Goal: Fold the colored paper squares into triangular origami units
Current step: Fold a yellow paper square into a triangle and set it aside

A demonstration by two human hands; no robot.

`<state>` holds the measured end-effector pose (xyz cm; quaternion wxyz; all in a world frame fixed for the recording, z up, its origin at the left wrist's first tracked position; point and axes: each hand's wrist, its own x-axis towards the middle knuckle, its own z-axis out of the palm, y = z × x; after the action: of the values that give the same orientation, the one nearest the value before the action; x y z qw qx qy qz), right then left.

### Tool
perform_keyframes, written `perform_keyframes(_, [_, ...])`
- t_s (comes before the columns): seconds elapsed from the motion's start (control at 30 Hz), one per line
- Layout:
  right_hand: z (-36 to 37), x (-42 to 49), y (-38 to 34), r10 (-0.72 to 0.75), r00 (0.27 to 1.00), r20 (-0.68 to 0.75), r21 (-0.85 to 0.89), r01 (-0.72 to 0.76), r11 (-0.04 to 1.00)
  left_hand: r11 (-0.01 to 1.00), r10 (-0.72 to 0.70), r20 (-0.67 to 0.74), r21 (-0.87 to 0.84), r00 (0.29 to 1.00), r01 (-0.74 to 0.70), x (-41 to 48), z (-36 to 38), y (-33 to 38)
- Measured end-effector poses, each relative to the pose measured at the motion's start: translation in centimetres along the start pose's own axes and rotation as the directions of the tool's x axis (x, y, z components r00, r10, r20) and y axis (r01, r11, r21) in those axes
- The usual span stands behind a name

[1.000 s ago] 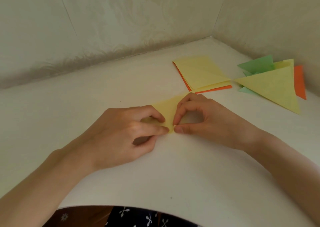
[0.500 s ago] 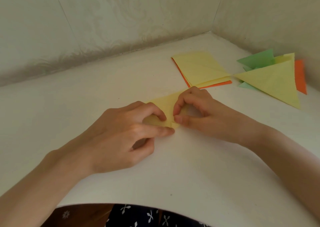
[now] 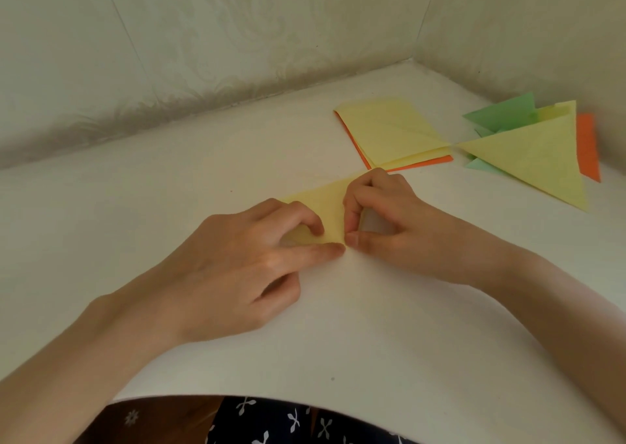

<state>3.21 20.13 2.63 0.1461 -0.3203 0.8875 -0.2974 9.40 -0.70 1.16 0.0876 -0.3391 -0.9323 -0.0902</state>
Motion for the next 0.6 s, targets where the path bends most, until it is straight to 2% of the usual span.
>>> perform_keyframes(0.17, [1.1, 0.0, 0.0, -0.058, 0.995, -0.083, -0.167, 0.044, 0.985, 1.0, 0.028, 0.011, 0.011, 1.0, -0.028, -0.1, -0.1, -0.2])
perform_keyframes(0.37, [0.3, 0.0, 0.8, -0.082, 0.996, 0.021, -0.159, 0.084, 0.984, 0.992, 0.068, -0.027, -0.104, 0.997, -0.071, -0.5, -0.1, -1.5])
perform_keyframes(0.5, [-0.3, -0.2, 1.1, -0.129, 0.99, 0.061, -0.128, 0.136, 0.983, 0.957, -0.071, -0.158, -0.29, 0.985, 0.022, 0.3, 0.7, -2.3])
perform_keyframes(0.6, [-0.5, -0.2, 1.5, -0.203, 0.977, 0.072, -0.169, 0.213, 0.962, 0.923, -0.141, -0.115, -0.374, 0.983, 0.088, 0.3, 0.5, -4.1])
